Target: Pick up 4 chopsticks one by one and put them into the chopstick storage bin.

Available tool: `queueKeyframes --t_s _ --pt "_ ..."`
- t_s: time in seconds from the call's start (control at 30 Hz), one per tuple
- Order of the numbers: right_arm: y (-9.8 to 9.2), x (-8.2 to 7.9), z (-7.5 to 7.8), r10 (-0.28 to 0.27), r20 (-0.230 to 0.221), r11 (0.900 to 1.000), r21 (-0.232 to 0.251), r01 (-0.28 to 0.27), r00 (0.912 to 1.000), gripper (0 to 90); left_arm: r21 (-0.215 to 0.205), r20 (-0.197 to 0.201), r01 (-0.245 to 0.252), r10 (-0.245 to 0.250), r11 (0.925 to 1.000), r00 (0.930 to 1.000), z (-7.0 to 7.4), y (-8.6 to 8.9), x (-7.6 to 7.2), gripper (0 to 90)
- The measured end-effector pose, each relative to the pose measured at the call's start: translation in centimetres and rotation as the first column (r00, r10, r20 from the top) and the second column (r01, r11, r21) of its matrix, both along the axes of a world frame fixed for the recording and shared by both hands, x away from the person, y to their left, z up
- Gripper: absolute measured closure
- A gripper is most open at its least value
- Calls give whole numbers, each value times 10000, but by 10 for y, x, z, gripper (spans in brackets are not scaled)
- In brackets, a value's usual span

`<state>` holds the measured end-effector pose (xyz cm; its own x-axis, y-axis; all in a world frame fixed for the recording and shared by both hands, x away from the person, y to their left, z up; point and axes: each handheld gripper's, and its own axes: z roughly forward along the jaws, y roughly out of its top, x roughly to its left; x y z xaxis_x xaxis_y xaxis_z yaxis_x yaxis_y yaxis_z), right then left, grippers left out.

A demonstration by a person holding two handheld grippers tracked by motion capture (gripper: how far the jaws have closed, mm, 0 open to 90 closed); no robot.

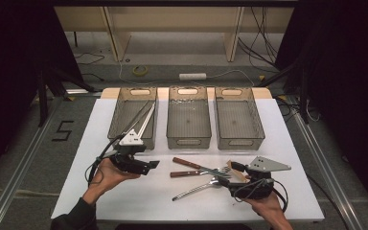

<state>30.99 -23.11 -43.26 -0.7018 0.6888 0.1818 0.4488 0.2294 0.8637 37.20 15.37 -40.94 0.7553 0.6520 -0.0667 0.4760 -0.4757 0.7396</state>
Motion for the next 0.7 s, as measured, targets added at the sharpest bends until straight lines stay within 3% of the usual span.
queueKeyframes --t_s 0.7 --pt "-21 6 4 -952 250 9952 -193 956 9951 258 152 -548 794 -784 9967 9954 -15 -37 -25 241"
